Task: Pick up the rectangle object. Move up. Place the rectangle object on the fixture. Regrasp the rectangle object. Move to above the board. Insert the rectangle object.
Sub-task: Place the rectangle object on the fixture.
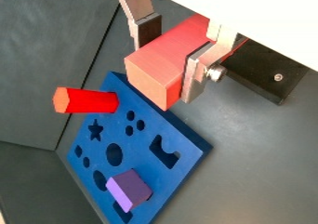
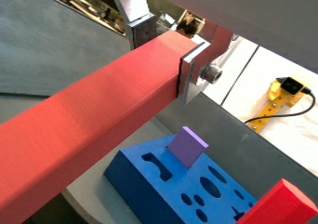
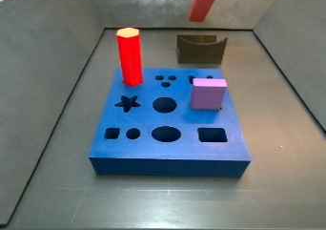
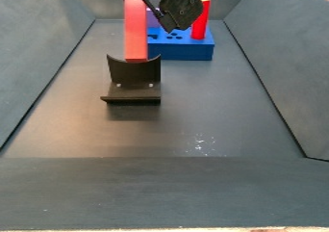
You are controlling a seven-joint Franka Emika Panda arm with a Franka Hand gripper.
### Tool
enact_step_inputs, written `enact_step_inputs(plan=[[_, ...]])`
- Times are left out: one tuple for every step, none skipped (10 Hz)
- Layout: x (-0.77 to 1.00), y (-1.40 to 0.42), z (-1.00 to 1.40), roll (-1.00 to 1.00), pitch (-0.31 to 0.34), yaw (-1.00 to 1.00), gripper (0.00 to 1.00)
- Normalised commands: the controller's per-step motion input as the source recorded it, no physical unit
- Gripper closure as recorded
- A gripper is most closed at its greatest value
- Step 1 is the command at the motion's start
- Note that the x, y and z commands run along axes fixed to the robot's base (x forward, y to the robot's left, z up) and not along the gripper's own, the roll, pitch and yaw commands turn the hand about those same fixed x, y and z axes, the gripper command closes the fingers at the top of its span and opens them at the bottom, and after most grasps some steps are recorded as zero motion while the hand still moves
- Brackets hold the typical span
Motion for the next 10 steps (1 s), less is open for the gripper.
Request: enact_step_inputs(plan=[[0.09,0.13,-1.00,-0.20,-0.012,-0.08,1.00],[0.09,0.12,-1.00,-0.18,-0.025,-0.06,1.00],[0.10,0.12,-1.00,-0.17,-0.040,-0.05,1.00],[0.11,0.10,-1.00,-0.13,-0.054,-0.04,1.00],[0.11,0.09,-1.00,-0.10,-0.070,-0.03,1.00],[0.09,0.07,-0.88,-0.09,-0.078,-0.02,1.00],[0.08,0.04,-0.63,-0.09,-0.075,0.00,1.00],[0.07,0.03,-0.45,-0.09,-0.075,0.01,1.00],[0.06,0.01,-0.28,-0.09,-0.074,0.01,1.00],[0.05,0.07,-0.17,-0.06,-0.083,0.01,1.00]])
